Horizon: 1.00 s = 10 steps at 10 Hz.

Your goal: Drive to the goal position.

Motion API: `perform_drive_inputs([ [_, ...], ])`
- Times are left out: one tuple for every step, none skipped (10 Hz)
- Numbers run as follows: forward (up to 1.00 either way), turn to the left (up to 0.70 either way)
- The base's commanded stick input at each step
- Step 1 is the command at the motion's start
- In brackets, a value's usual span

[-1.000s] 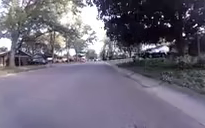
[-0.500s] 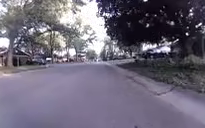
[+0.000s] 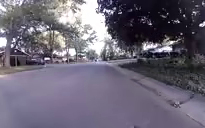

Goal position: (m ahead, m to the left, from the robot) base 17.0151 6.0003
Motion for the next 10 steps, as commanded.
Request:
perform_drive_inputs([
  [1.00,0.00],
  [1.00,0.00],
  [1.00,0.00],
  [1.00,0.00],
  [1.00,0.00],
  [1.00,0.00],
  [1.00,0.00],
  [1.00,-0.01],
  [1.00,-0.20],
  [1.00,-0.22],
])
